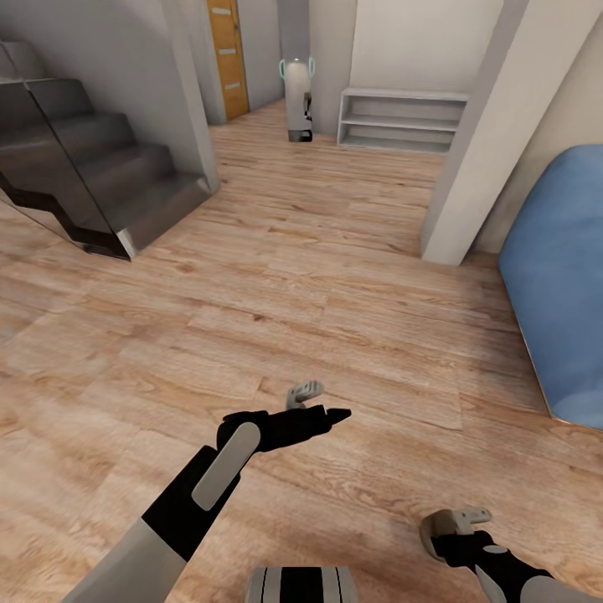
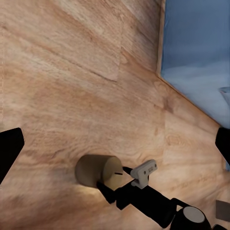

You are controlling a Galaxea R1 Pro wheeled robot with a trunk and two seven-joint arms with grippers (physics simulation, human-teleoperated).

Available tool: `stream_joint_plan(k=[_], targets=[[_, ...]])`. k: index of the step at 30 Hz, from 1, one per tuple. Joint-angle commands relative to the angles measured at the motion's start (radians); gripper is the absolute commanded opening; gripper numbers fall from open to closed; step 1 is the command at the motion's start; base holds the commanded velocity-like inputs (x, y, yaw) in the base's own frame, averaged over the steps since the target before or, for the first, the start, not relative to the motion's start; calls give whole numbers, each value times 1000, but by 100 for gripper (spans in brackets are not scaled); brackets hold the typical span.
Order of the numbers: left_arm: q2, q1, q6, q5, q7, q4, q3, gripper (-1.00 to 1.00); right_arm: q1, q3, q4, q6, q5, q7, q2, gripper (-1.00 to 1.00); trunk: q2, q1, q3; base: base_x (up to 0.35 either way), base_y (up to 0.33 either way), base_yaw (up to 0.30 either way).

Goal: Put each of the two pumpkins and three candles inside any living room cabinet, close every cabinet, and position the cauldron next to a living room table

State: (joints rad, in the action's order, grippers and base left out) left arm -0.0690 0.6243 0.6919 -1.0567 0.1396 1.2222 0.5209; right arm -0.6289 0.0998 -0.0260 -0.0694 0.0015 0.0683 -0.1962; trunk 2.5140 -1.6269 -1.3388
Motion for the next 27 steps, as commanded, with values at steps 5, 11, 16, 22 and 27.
stream_joint_plan(k=[5,11,16,22,27], targets=[[-1,0,0,0,0,-16,1,100,-5,-1,0,2,0,-1,-1,-100,0,0,0,0,0,0],[-1,0,0,0,0,-18,1,100,-9,-2,0,9,0,-1,-3,-100,0,0,0,0,0,0],[0,0,0,0,0,-19,1,100,-9,-3,1,11,-1,-1,-7,-100,0,0,0,0,0,0],[0,1,0,1,0,-19,0,100,-9,-4,1,11,-1,0,-6,-100,0,0,0,0,0,0],[0,0,0,2,0,-19,-1,100,-9,-4,2,9,-1,1,-4,-100,0,0,0,0,0,0]])
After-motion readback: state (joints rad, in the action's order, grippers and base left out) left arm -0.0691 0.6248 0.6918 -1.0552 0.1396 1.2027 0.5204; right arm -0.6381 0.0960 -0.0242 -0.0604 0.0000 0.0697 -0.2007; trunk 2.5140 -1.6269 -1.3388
